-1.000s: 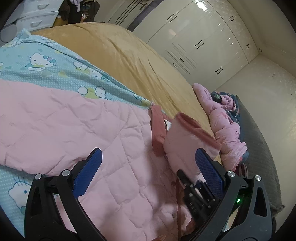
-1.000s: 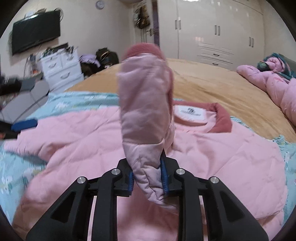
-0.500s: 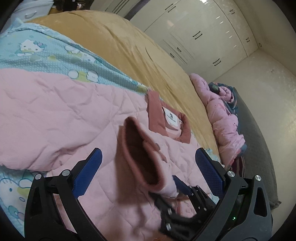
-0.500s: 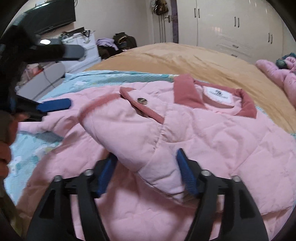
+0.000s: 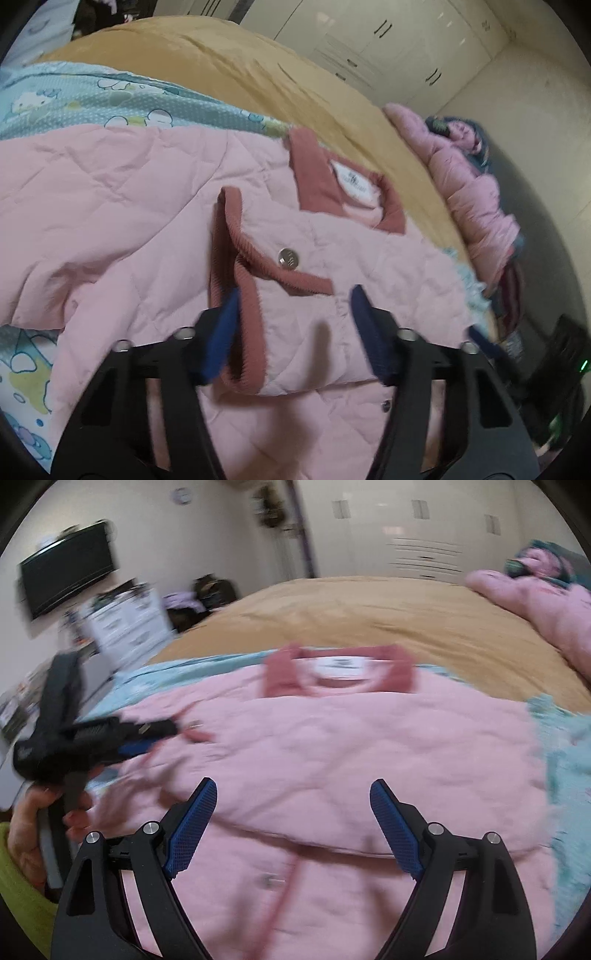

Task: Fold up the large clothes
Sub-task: 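Lay the sleeve on the coat front and open the right tool, then move the left tool to the other sleeve cuff and grasp it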

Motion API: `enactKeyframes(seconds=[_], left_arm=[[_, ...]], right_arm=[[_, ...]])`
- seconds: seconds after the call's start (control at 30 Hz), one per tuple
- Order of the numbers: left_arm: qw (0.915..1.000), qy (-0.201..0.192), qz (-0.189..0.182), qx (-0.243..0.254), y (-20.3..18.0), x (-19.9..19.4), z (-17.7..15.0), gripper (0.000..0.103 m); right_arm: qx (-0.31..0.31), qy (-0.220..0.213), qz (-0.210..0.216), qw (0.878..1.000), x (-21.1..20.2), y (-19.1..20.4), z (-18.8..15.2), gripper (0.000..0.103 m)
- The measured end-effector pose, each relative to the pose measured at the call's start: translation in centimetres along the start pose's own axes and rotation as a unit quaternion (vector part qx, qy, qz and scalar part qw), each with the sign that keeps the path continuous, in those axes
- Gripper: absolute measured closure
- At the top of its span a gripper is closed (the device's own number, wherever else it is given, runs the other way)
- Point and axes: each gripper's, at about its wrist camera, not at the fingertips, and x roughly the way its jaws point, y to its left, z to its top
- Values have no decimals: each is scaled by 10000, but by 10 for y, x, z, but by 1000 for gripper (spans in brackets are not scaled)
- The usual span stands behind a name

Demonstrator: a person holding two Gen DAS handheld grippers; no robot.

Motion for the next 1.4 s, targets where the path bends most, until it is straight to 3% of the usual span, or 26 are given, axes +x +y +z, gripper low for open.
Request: enactKeyframes(seconds=[0.03,0.1,0.23,0.6,0.8,0.87,0.93,0.97,1.07,1.23,1.3,1.4], left_arm=[[9996,-3,236,139,-1,3,-2,78],[9986,-23,457,260,3,7,-3,96],[9996,-87,267,102,14,1,-2,98],[9981,-49,618,37,19,-3,-5,98],[9968,150,777,61,24,10,-11,97],[9970,128,762,101,21,4,-11,95],[9974,81,710,58,19,-3,-11,78],[9975,60,701,59,18,-5,-11,62],[9972,-22,737,159,9,-14,-12,54],[9957,-185,872,261,-1,-32,-13,15],[9948,-262,956,213,-2,-40,-12,9],[9942,-207,1037,-200,9,-51,-11,9]], right_arm=[[66,-36,-105,9999,-2,-8,0,19],[152,-95,-450,9988,-6,-25,2,19],[475,-18,-667,9966,-2,-62,7,19],[1598,914,-682,9805,44,-131,-15,19],[1466,1010,-904,9799,54,-122,-19,18],[1608,966,-773,9792,45,-118,-18,14],[1753,782,-523,9800,32,-116,-16,11],[1773,684,-493,9805,24,-113,-16,11],[1799,497,-404,9816,11,-109,-14,11],[1798,282,-283,9829,-9,-97,-10,6],[1659,212,-289,9855,-17,-87,-8,6],[1394,33,-317,9897,-30,-70,-5,5]])
